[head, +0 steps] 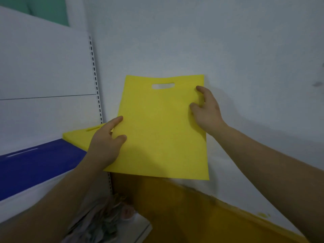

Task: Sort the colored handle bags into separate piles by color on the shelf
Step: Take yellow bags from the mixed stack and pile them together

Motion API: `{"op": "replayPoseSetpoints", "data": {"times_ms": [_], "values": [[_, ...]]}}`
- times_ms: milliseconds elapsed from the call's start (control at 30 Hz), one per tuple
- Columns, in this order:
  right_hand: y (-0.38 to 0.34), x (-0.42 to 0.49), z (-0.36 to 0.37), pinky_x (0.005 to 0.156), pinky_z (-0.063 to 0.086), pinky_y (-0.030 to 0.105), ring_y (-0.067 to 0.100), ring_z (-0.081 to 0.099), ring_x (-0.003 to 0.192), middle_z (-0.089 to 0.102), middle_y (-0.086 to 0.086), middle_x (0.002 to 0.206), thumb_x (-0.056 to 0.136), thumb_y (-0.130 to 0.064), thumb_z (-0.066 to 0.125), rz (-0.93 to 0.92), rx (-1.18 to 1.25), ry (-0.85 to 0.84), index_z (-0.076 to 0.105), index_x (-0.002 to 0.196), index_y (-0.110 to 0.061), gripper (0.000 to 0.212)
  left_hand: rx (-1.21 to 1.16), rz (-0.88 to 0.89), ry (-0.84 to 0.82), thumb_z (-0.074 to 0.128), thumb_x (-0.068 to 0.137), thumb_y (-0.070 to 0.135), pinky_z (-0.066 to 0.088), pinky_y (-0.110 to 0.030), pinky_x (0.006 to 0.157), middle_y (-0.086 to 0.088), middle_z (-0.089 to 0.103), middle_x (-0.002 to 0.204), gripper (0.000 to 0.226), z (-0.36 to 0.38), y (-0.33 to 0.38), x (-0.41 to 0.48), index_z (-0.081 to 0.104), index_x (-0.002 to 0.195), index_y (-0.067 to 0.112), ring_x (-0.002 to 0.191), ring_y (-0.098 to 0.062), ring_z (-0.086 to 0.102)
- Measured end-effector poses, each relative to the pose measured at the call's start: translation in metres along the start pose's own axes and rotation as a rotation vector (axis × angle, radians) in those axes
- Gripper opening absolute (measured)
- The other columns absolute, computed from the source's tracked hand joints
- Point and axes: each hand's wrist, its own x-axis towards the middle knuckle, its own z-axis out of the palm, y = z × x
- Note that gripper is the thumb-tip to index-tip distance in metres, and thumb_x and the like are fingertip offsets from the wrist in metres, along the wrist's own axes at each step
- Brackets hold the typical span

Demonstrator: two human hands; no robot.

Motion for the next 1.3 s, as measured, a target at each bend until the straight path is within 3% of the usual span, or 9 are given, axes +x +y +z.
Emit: {"op": "replayPoseSetpoints", "data": {"times_ms": [200, 333, 600, 767, 967, 1067, 1167, 1300], "values": [[-0.01, 0.049, 0.086, 0.085, 0.03, 0.016, 0.018, 0.044, 0.122, 0.043, -0.001, 0.141, 0.093, -0.013, 0.052, -0.085, 0.026, -0.118, 0.035, 0.143, -0.024, 0.054, 0.103, -0.068, 0.094, 0.056, 0.092, 0.014, 0.034, -0.03, 0.086, -0.004, 0.041, 0.142, 0.055, -0.03, -0.036, 0.038, 0.038, 0.142, 0.028, 0.103, -0.017, 0.043], [-0.01, 0.07, 0.143, 0.082, 0.028, 0.014, 0.021, 0.046, 0.121, 0.044, 0.003, 0.142, 0.093, -0.013, 0.053, -0.133, 0.0, -0.203, 0.034, 0.143, -0.023, 0.055, 0.168, -0.135, 0.11, 0.056, 0.092, 0.014, 0.036, -0.032, 0.089, -0.005, 0.039, 0.145, 0.056, -0.048, -0.061, 0.054, 0.036, 0.143, 0.025, 0.118, -0.026, 0.046], [0.003, 0.098, 0.239, 0.103, 0.031, 0.029, 0.027, 0.039, 0.13, 0.04, 0.009, 0.145, 0.093, -0.015, 0.053, -0.255, -0.089, -0.386, 0.032, 0.145, -0.017, 0.056, 0.302, -0.315, 0.01, 0.061, 0.091, 0.026, 0.039, -0.033, 0.095, -0.004, 0.032, 0.151, 0.069, -0.065, -0.092, 0.06, 0.024, 0.148, 0.025, 0.127, -0.025, 0.042], [0.01, 0.113, 0.292, 0.097, 0.037, 0.036, 0.034, 0.045, 0.119, 0.041, 0.015, 0.134, 0.096, -0.02, 0.047, -0.383, -0.179, -0.513, 0.029, 0.146, -0.019, 0.053, 0.38, -0.417, -0.038, 0.062, 0.088, 0.036, 0.036, -0.032, 0.103, -0.001, 0.03, 0.152, 0.077, -0.065, -0.101, 0.064, 0.019, 0.15, 0.023, 0.133, -0.02, 0.038], [0.019, 0.122, 0.339, 0.091, 0.042, 0.038, 0.037, 0.048, 0.112, 0.035, 0.015, 0.135, 0.098, -0.025, 0.044, -0.407, -0.298, -0.661, 0.03, 0.145, -0.019, 0.049, 0.544, -0.557, -0.149, 0.059, 0.086, 0.047, 0.028, -0.032, 0.11, 0.001, 0.025, 0.155, 0.077, -0.055, -0.107, 0.069, 0.021, 0.149, 0.024, 0.138, -0.019, 0.031], [0.027, 0.121, 0.352, 0.095, 0.042, 0.039, 0.035, 0.044, 0.118, 0.033, 0.015, 0.137, 0.095, -0.031, 0.048, -0.42, -0.418, -0.776, 0.033, 0.143, -0.017, 0.052, 0.678, -0.605, -0.208, 0.054, 0.086, 0.057, 0.026, -0.043, 0.113, 0.001, 0.027, 0.154, 0.078, -0.05, -0.108, 0.072, 0.02, 0.149, 0.027, 0.138, -0.022, 0.031], [0.029, 0.12, 0.356, 0.101, 0.039, 0.042, 0.032, 0.036, 0.128, 0.034, 0.013, 0.141, 0.093, -0.044, 0.049, -0.474, -0.555, -0.848, 0.034, 0.143, -0.019, 0.058, 0.719, -0.621, -0.224, 0.051, 0.085, 0.061, 0.026, -0.045, 0.113, 0.0, 0.03, 0.152, 0.078, -0.046, -0.108, 0.077, 0.021, 0.149, 0.027, 0.137, -0.023, 0.032], [0.023, 0.115, 0.352, 0.111, 0.027, 0.039, 0.026, 0.028, 0.14, 0.027, 0.007, 0.154, 0.093, -0.062, 0.039, -0.425, -0.602, -1.131, 0.032, 0.147, -0.017, 0.071, 0.736, -0.641, -0.264, 0.045, 0.084, 0.067, 0.027, -0.046, 0.112, -0.001, 0.033, 0.151, 0.079, -0.038, -0.111, 0.081, 0.023, 0.149, 0.027, 0.136, -0.024, 0.035]]}}
